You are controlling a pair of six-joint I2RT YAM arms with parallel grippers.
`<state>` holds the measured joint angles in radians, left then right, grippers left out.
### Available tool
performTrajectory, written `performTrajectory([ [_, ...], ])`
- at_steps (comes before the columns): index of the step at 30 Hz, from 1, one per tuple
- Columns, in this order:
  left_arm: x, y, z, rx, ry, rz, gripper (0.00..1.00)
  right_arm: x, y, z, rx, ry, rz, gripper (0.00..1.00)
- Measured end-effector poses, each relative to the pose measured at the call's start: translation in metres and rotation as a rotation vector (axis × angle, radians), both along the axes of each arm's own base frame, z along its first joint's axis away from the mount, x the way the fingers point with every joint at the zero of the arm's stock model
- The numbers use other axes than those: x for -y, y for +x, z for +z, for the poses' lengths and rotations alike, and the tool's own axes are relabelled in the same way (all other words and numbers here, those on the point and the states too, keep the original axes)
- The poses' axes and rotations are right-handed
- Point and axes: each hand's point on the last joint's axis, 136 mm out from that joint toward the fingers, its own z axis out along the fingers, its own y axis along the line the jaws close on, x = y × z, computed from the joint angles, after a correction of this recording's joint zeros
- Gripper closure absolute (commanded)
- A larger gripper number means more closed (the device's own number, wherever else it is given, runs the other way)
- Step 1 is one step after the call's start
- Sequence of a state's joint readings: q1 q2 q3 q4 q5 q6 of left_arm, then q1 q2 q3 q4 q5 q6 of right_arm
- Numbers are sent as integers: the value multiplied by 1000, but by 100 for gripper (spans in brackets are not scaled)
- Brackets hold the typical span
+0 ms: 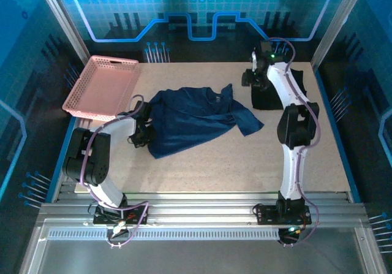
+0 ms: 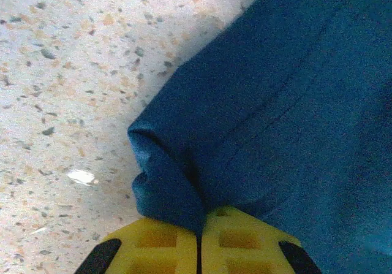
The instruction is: Fold and stack the t-shirts
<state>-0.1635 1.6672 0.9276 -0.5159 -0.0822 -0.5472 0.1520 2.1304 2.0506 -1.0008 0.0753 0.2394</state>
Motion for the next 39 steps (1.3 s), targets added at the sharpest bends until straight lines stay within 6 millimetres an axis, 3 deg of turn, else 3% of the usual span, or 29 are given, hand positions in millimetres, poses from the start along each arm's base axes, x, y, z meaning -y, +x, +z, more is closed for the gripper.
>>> performTrajectory([
  [3,5,1,1,3,-27,-6,99,-33,-81,2,-74,-42,115,41],
  [6,8,2,6,15,-48,-11,100,-55,-150,-16,-154,-68,214,42],
  [8,10,2,10,24,-61,-15,100,-51,-175,-39,-221,-97,222,43],
  [10,12,4,12,30,-70,-19,100,-40,-187,-67,-288,-134,198,45],
  [15,15,8,17,44,-84,-27,100,-29,-183,-116,-364,-211,169,47],
  [20,16,9,25,66,-90,-29,100,-25,-162,-133,-350,-264,144,49],
  [23,16,10,29,80,-91,-36,100,-26,-155,-132,-359,-278,144,52],
  [25,16,10,32,88,-91,-40,100,-27,-147,-132,-348,-286,142,60],
  [31,10,9,37,104,-91,-29,100,-36,-144,-135,-372,-259,153,100],
  [36,-2,8,43,107,-86,-5,100,-23,-135,-121,-311,-180,78,100],
  [39,-4,12,60,130,-89,-18,100,-17,-131,-77,-221,-78,42,100],
])
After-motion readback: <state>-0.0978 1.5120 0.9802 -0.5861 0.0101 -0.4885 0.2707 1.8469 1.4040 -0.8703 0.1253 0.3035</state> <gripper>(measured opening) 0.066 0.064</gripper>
